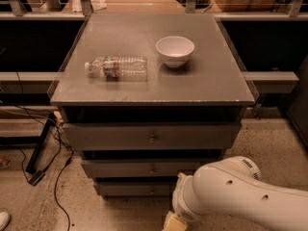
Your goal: Open middle drawer
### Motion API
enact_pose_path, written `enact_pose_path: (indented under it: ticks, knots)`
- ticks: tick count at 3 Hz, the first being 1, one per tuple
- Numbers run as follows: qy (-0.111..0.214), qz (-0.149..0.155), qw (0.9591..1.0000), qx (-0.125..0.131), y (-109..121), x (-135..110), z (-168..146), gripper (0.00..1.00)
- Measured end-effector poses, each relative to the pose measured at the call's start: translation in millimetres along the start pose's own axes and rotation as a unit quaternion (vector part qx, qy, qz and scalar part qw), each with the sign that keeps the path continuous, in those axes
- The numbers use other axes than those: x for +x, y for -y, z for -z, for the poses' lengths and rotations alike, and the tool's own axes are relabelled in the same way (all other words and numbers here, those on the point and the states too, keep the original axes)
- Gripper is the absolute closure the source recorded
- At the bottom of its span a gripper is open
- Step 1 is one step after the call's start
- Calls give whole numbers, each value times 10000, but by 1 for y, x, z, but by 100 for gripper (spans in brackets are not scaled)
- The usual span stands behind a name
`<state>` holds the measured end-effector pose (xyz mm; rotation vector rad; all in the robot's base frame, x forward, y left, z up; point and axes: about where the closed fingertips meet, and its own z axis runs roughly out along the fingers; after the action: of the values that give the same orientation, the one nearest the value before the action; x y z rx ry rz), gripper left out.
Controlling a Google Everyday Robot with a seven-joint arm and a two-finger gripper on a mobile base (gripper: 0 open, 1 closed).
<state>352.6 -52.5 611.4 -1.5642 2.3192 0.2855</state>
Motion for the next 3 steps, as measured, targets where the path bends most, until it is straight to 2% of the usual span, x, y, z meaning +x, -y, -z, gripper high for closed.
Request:
enact_pose_path:
  ticks: [1,2,3]
  knots:
    - [22,-88,9999,55,8,0,-16,0]
    - [84,-295,9993,200,33,4,-57,0]
    - [158,-553,9979,293,74,21,-121,0]
